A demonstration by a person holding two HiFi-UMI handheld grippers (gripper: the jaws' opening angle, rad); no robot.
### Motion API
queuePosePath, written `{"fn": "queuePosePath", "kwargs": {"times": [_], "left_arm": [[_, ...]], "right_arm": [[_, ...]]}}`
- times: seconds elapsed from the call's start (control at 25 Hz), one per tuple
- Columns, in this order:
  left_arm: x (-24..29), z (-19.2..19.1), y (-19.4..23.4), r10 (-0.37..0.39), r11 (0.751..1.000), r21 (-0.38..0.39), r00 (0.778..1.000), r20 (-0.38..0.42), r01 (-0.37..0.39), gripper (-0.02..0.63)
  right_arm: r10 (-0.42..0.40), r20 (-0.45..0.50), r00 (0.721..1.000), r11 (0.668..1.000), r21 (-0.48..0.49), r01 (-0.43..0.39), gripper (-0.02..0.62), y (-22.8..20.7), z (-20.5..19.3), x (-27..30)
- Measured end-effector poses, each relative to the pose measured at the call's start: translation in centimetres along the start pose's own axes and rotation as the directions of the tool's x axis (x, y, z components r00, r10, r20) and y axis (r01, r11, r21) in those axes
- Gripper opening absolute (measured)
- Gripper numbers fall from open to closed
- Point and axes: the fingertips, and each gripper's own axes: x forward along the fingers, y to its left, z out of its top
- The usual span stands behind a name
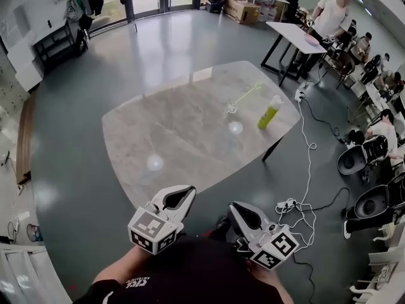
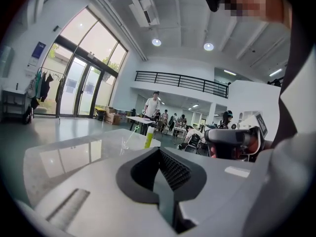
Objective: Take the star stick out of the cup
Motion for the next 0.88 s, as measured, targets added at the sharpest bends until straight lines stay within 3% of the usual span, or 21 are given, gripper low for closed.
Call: {"fn": "queuePosePath", "kwargs": {"times": [0.2,0.52,0.88], "left_arm": [[5.4,2.0,0.0,0.012,1.0,0.002,1.0,0.006,-0.012,0.002],[14.7,3.8,-2.3,0.048,0.999,-0.005,0.999,0.007,-0.048,0.003],[19.9,5.0,-2.5,0.14,0.99,-0.033,0.99,0.017,-0.139,0.003]], "right_arm": [[0.019,-0.01,1.0,0.999,-0.031,-0.019,0.011,-4.8,3.3,0.2],[0.016,-0.013,1.0,1.0,0.003,-0.016,0.011,-14.2,7.0,-3.7],[0.035,-0.046,0.998,0.999,0.039,-0.033,0.011,-20.9,9.0,-5.7]]}}
